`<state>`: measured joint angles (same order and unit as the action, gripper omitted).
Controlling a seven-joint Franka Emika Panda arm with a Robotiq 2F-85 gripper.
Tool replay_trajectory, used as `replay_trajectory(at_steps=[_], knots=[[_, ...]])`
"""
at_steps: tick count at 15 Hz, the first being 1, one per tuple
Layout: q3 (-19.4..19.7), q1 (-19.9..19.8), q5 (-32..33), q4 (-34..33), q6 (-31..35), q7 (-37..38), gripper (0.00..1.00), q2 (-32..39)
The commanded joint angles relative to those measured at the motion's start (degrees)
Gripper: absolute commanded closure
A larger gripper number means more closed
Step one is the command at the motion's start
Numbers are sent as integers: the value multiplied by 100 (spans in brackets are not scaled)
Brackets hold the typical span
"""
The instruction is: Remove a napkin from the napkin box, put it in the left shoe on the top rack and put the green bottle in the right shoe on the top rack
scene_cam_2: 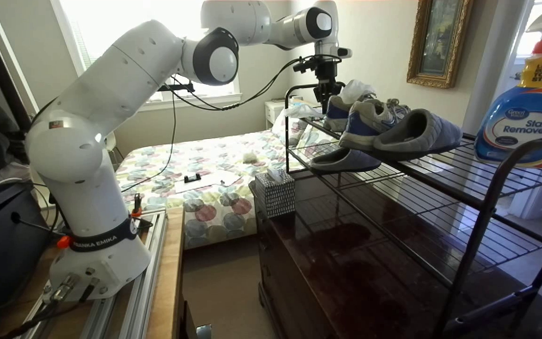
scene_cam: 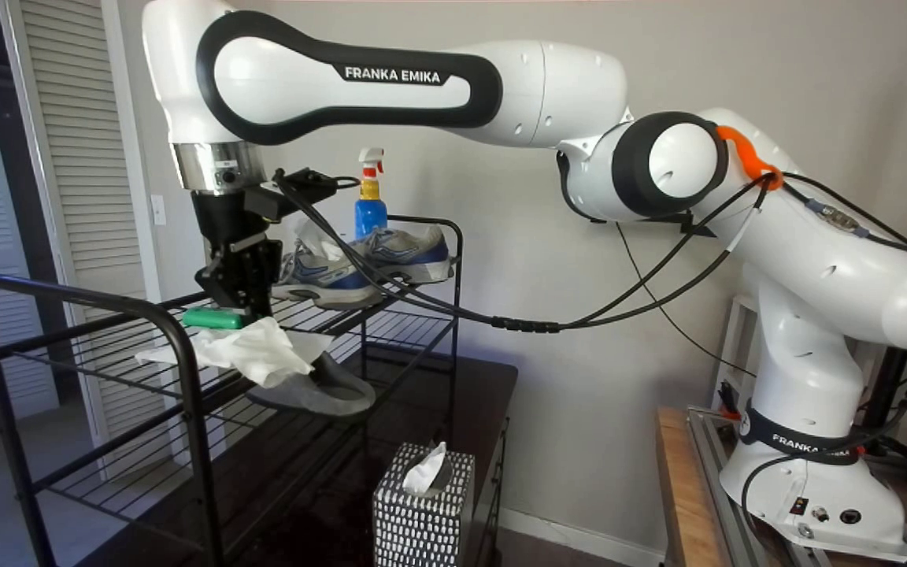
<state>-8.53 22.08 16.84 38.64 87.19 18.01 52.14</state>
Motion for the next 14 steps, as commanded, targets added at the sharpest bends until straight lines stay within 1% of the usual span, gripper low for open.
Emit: replay_trajectory(at_steps=[1, 4, 5, 7, 10, 14], knots=[[-60, -18, -85, -283, -131, -111, 94, -6], [1, -21, 71, -430, -219, -434, 94, -334], [27, -16, 138, -484, -304, -657, 94, -460], [146, 51, 416, -529, -499, -1289, 94, -679], [358, 146, 966, -509, -1013, -2140, 94, -1043], [533, 206, 1542, -460, -1361, -3314, 94, -1237]])
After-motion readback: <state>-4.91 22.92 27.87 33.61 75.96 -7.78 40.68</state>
